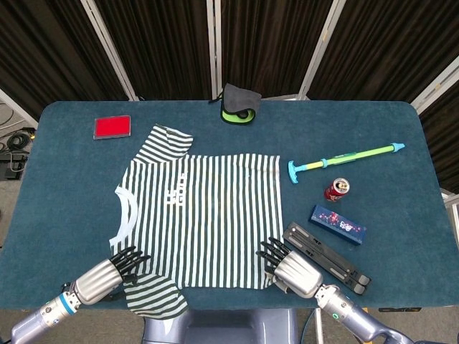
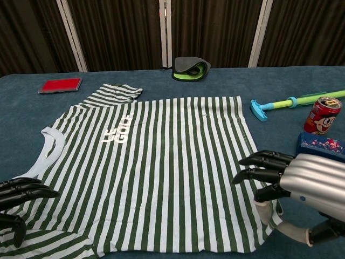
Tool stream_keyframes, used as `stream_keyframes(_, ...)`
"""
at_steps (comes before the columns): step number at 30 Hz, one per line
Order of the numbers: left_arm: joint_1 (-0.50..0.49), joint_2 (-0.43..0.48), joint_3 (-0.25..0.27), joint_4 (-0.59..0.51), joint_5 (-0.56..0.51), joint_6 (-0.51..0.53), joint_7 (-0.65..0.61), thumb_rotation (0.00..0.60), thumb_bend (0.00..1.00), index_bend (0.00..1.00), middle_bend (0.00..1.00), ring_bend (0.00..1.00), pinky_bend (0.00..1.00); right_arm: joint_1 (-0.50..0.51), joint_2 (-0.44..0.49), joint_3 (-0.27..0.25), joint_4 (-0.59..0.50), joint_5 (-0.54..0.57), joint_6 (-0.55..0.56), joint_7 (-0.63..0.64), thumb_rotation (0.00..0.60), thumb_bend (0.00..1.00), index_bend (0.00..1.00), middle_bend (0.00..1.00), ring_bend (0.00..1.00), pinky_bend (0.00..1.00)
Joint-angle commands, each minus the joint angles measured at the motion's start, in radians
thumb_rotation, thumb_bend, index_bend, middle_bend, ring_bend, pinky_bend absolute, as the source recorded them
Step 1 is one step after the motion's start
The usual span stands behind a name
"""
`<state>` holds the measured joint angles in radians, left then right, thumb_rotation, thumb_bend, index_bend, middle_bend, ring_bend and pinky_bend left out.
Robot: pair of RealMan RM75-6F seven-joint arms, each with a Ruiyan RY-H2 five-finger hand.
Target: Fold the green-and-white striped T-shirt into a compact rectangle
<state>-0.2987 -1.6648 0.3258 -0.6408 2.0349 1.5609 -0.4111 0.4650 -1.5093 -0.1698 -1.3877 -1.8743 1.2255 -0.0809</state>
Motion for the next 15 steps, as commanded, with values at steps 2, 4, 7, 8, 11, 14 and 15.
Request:
stream_keyframes(2, -0.002, -0.001, 0.002, 0.001, -0.005, -0.002, 0.001, 0.6, 0.28, 0.46, 0.0, 0.0, 0.0, 0.0, 0.002, 0.001, -0.002, 0.001, 0.001, -0.001, 0.6, 0.48, 0.72, 0.17, 0.0, 0.0)
stream_keyframes(4, -0.003, 0.0, 0.003, 0.004, -0.009, -0.002, 0.001, 0.6, 0.28, 0.47, 0.0, 0.0, 0.0, 0.001, 0.002, 0.0, -0.003, 0.001, 0.0, -0.002, 0.6, 0.48, 0.72, 0.17, 0.0, 0.0)
stream_keyframes(7, -0.003, 0.002, 0.006, 0.008, -0.013, -0.001, -0.001, 0.6, 0.28, 0.46, 0.0, 0.0, 0.0, 0.001, 0.001, 0.0, -0.005, 0.001, -0.001, -0.005, 0.6, 0.48, 0.72, 0.17, 0.0, 0.0)
stream_keyframes(8, -0.003, 0.002, 0.007, 0.009, -0.014, -0.001, -0.002, 0.6, 0.28, 0.46, 0.0, 0.0, 0.0, 0.001, 0.001, -0.001, -0.005, 0.001, -0.001, -0.005, 0.6, 0.48, 0.72, 0.17, 0.0, 0.0)
stream_keyframes(11, -0.004, -0.001, 0.008, 0.014, -0.02, -0.002, -0.005, 0.6, 0.29, 0.47, 0.0, 0.0, 0.0, 0.001, -0.001, -0.001, -0.005, 0.001, -0.002, -0.006, 0.6, 0.48, 0.72, 0.17, 0.0, 0.0)
stream_keyframes(14, -0.007, -0.008, 0.01, 0.017, -0.023, -0.006, -0.007, 0.6, 0.33, 0.47, 0.0, 0.0, 0.0, 0.002, -0.002, 0.0, -0.005, 0.001, -0.004, -0.008, 0.6, 0.48, 0.72, 0.17, 0.0, 0.0)
stream_keyframes(15, -0.008, -0.01, 0.011, 0.018, -0.023, -0.008, -0.008, 0.6, 0.34, 0.46, 0.0, 0.0, 0.0, 0.002, -0.002, 0.0, -0.006, 0.002, -0.004, -0.008, 0.6, 0.48, 0.72, 0.17, 0.0, 0.0)
